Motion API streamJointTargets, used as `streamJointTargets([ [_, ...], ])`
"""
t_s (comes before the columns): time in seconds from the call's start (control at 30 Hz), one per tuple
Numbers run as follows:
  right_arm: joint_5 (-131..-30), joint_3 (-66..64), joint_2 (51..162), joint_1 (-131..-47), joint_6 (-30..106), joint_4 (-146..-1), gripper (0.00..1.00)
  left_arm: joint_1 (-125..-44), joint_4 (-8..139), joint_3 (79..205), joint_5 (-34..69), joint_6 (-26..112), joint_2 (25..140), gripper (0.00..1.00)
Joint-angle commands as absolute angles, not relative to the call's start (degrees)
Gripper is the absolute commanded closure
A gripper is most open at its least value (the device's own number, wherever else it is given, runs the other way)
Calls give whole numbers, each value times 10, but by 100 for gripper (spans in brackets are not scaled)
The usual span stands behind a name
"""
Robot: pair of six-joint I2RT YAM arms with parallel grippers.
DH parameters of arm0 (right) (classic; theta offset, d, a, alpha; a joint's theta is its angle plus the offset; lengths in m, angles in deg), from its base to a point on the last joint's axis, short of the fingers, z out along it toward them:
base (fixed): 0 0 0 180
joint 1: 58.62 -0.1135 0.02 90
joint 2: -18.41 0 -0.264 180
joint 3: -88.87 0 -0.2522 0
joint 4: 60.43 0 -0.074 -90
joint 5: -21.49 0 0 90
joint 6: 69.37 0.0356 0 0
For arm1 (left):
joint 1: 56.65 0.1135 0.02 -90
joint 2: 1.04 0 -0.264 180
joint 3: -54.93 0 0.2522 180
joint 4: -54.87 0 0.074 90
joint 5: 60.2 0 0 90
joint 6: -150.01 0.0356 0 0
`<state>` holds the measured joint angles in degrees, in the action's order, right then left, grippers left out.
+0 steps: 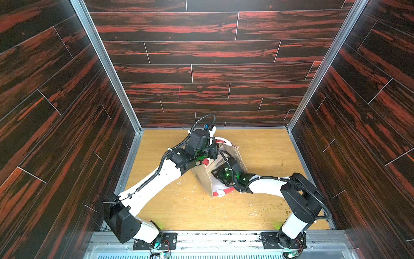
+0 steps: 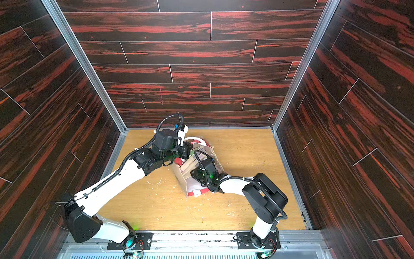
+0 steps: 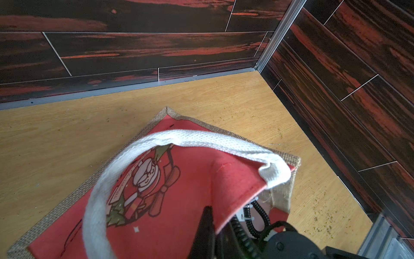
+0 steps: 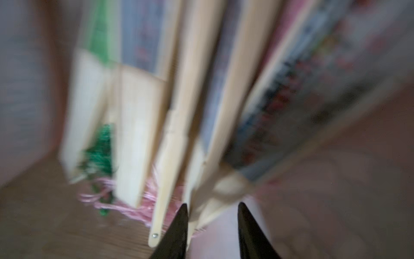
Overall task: Take out the folding fans from the tote bags
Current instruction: Pick up the folding fan from the canvas bag.
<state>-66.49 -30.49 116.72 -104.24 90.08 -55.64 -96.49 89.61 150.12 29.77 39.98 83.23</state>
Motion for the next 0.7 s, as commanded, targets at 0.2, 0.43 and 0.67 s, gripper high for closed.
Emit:
streamJointTargets([
  [0.2,-676,-311,1170,-1028,931,-525,64,-967,884,1488,298,399,817,100],
  [0.43,-676,-312,1161,-1028,914,-502,69,-967,882,1485,298,395,820,100],
  [0.67,-694,-297,1189,-1020,924,-495,79,-967,883,1487,298,397,818,100],
])
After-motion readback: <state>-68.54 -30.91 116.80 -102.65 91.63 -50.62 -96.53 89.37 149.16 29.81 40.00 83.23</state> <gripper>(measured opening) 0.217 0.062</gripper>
